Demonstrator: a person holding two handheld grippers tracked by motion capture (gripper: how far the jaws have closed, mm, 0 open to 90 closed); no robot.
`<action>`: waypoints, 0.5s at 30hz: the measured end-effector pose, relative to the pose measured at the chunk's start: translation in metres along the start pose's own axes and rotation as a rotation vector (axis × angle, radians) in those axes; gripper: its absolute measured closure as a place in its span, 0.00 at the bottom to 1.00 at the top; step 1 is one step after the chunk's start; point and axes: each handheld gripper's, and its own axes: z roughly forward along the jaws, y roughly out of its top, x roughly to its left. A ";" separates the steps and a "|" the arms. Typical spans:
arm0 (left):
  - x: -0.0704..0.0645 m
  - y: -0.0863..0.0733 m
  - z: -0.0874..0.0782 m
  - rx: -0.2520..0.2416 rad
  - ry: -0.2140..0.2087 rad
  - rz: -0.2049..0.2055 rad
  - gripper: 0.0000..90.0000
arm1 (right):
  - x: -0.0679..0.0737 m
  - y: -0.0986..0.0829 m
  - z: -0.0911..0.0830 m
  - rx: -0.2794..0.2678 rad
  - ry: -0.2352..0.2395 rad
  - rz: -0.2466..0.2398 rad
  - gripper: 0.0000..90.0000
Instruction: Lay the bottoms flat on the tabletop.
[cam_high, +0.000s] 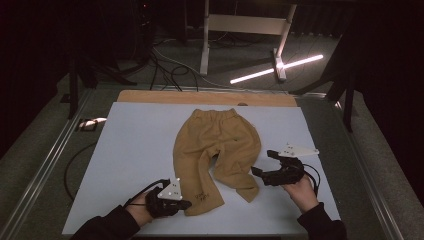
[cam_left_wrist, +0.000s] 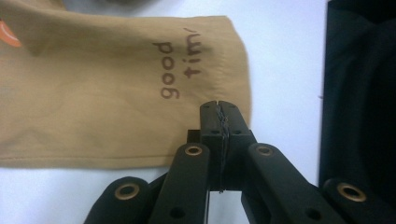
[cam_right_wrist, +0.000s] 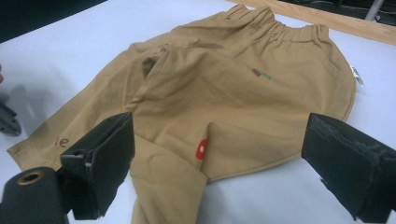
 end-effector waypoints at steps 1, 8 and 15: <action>-0.002 -0.002 0.001 -0.005 0.004 -0.002 0.99 | 0.000 0.000 0.000 0.000 -0.002 0.001 0.11; -0.007 -0.006 0.011 0.027 -0.041 0.055 0.58 | 0.002 -0.003 0.003 0.010 0.004 -0.012 0.11; -0.002 -0.002 0.016 0.065 0.010 0.080 0.77 | 0.002 -0.004 0.004 0.020 0.000 -0.012 0.11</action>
